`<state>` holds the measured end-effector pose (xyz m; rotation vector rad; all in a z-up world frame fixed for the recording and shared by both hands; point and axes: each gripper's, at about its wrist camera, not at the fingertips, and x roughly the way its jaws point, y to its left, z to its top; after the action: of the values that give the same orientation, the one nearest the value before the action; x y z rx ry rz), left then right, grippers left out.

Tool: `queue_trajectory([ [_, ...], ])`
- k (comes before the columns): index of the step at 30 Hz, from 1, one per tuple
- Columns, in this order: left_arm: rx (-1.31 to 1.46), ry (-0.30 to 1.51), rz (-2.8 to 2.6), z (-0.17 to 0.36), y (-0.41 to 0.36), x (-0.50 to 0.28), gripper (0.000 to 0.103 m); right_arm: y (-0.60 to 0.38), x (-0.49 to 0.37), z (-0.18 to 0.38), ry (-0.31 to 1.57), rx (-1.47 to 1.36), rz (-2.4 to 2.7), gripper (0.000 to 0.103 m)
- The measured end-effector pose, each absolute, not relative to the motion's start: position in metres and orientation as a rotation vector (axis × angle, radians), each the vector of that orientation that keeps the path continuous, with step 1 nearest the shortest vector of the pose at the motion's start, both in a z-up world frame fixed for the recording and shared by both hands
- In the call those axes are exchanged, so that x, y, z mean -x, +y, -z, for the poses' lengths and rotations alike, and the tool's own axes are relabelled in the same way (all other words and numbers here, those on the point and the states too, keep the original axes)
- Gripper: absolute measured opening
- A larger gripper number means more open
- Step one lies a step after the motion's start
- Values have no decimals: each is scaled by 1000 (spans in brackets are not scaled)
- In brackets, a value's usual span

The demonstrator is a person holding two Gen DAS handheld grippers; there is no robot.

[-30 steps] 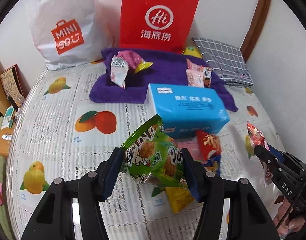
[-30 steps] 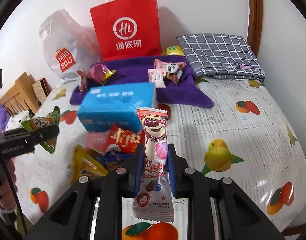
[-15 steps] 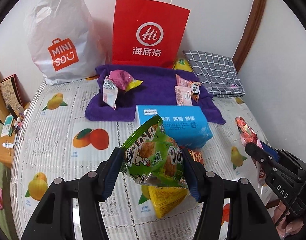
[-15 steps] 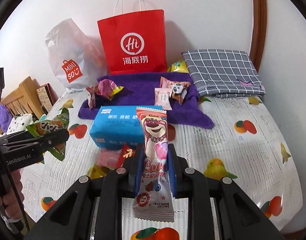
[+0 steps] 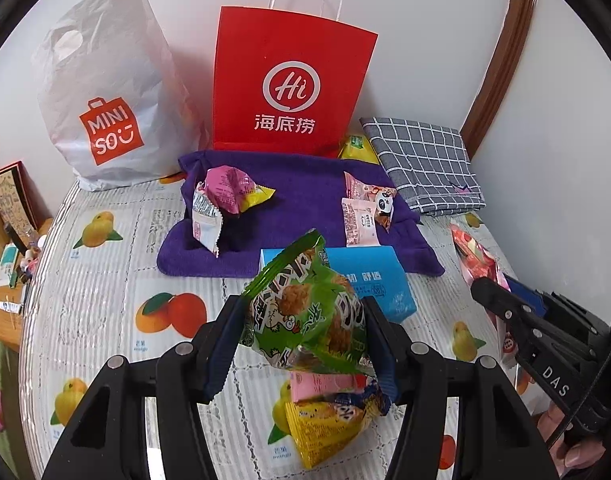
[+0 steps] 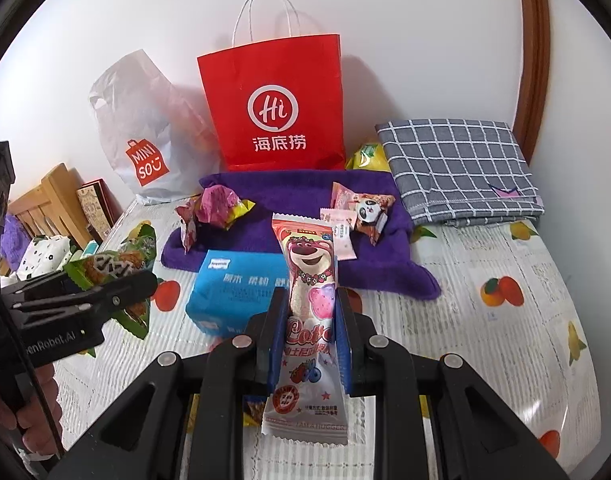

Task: Organize snacks
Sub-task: 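Carry the strawberry-bear packet with the right tool while the left tool carries the green bag toward the towel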

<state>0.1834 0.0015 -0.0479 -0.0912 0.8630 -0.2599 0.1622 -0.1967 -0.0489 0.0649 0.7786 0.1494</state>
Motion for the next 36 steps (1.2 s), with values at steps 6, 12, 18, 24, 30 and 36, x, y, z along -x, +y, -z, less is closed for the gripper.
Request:
queue_trajectory([
  [6,105,870,255,50,4,-199,57,-194,-180,48,775,-44,-153,22],
  [12,95,871,250,51,4,-216,57,-195,-199,52,784,-38,-147,22],
  [18,92,868,256,51,3,-233,57,-199,-217,56,796,-59,-141,22],
  [24,78,869,259,53,3,-251,57,-204,-237,63,807,-68,-121,22],
  [30,78,878,258,60,5,-268,57,-209,-257,71,826,-85,-111,22],
  [36,82,888,253,67,9,-287,57,-212,-274,78,836,-91,-103,22],
])
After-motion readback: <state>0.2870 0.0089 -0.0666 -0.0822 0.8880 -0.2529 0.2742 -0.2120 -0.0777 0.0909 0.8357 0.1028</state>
